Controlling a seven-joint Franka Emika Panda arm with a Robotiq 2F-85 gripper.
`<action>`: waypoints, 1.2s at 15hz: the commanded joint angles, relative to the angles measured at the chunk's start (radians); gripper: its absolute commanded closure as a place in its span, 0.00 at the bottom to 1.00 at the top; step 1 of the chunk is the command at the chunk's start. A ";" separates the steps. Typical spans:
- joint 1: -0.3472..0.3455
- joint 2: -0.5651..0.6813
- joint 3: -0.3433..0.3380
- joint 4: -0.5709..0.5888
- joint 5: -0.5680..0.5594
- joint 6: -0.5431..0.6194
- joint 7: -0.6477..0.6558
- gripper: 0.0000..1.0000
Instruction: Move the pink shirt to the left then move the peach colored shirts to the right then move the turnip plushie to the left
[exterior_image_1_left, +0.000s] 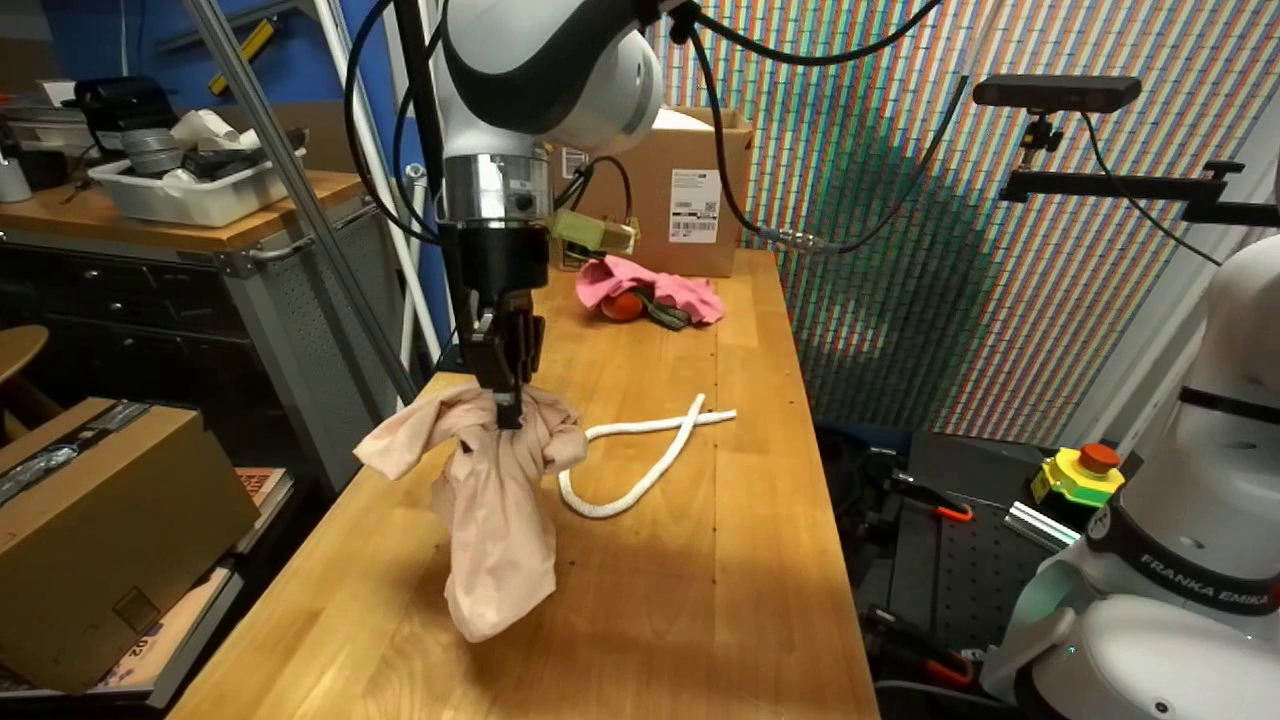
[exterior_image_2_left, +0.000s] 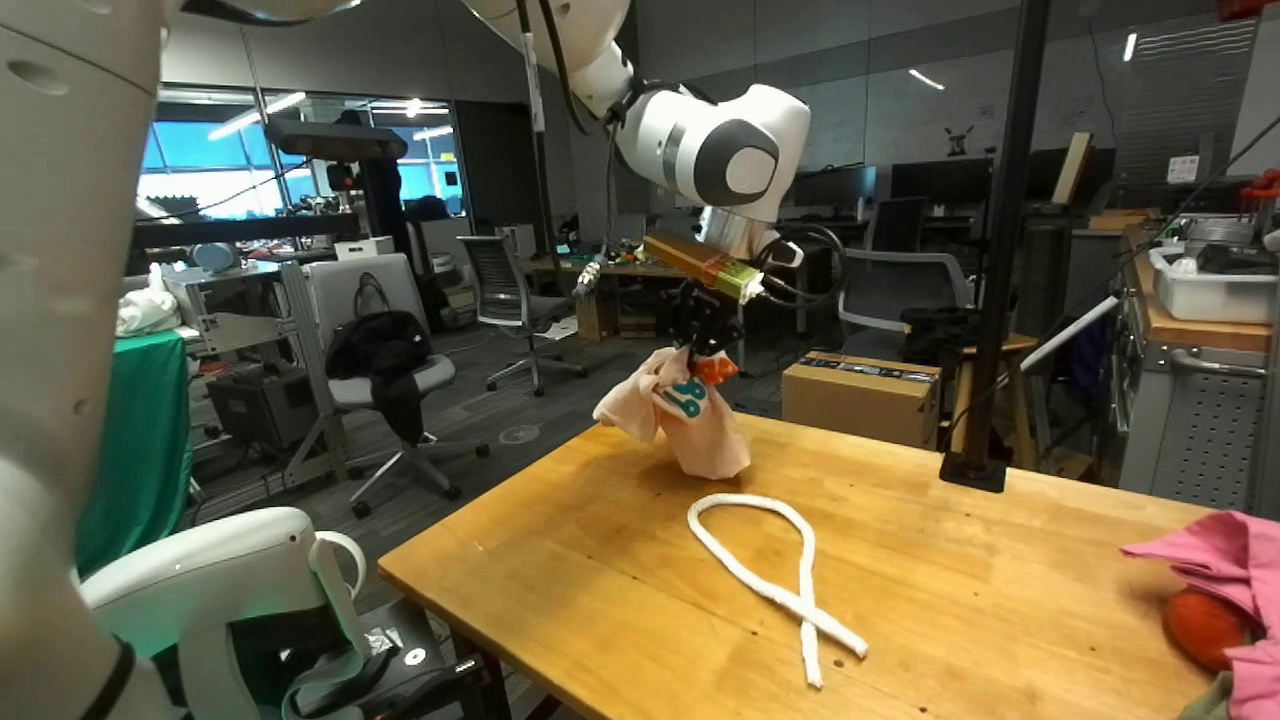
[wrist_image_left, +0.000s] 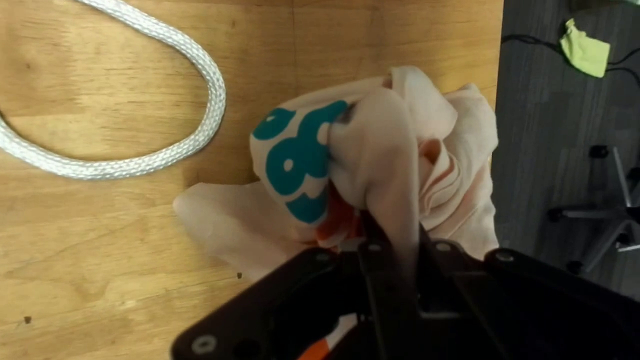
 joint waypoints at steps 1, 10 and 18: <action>0.004 0.028 0.018 0.020 0.030 0.079 0.013 0.92; 0.070 0.021 0.034 -0.110 -0.067 0.555 0.047 0.91; 0.090 0.022 0.012 -0.157 -0.225 0.607 0.100 0.39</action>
